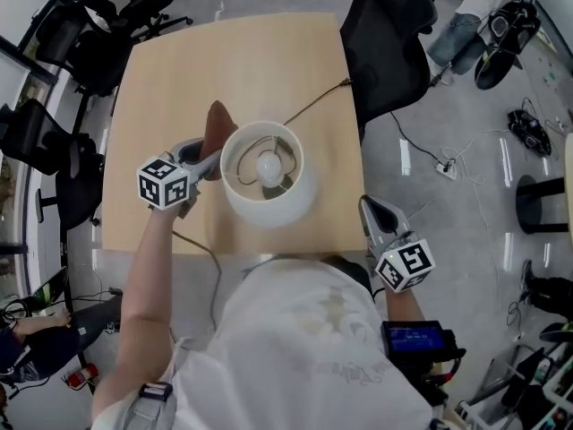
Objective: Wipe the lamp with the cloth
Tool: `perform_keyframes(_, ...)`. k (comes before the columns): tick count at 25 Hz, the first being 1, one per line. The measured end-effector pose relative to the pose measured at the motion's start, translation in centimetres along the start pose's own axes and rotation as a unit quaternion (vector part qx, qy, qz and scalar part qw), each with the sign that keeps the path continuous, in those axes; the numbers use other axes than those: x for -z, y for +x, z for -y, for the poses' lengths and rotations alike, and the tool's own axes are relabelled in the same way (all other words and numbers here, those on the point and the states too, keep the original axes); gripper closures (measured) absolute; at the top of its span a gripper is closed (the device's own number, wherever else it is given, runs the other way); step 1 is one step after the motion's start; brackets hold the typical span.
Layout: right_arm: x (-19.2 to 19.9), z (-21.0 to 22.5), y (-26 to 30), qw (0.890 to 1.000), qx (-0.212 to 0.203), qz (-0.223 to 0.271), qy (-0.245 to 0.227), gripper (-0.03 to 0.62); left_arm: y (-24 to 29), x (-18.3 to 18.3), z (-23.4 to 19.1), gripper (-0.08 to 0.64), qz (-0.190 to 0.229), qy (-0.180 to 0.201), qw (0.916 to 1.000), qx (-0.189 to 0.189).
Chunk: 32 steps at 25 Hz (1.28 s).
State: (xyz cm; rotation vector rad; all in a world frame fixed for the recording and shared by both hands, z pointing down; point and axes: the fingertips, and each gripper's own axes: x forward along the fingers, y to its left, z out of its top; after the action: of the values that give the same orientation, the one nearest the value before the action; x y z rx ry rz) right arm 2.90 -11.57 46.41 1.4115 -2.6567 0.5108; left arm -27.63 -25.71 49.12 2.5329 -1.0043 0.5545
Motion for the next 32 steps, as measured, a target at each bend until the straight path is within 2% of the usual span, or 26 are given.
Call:
perform_keyframes(3,0.0,0.5,-0.2,1.000,0.003,0.002,0.001,0.580,1.0,2.1,-1.0,0.405,-0.033,0.004,0.9993,-0.015)
perform_keyframes(6,-0.5,0.6,-0.2,1.000,0.001,0.003,-0.004,0.580,0.7,1.8,-1.4,0.405,-0.036,0.009,0.9991,-0.022)
perform_keyframes(9,-0.6,1.1,-0.3,1.000,0.004,0.008,0.000,0.580,-0.6,-2.4,-0.7,0.405,-0.002,0.029,0.9996,-0.002)
perform_keyframes(13,0.1,1.5,-0.5,1.000,0.006,0.016,0.013,0.580,-2.4,-9.7,2.2,0.402,0.061,0.059,0.9943,0.065)
perform_keyframes(16,0.0,1.3,-0.3,1.000,0.005,0.018,0.015,0.580,-2.6,-12.9,3.8,0.402,0.069,0.084,0.9880,0.110)
perform_keyframes(20,0.0,1.8,-0.5,1.000,0.012,0.017,0.014,0.580,-0.4,-11.9,4.0,0.402,0.013,0.133,0.9842,0.116)
perform_keyframes(25,-0.1,2.8,-1.1,0.999,0.031,0.018,0.019,0.580,3.0,-8.7,3.4,0.403,-0.047,0.156,0.9789,0.123)
perform_keyframes(32,0.7,4.1,-2.2,0.998,0.054,0.018,0.031,0.580,7.3,-4.0,1.7,0.403,-0.126,0.165,0.9724,0.105)
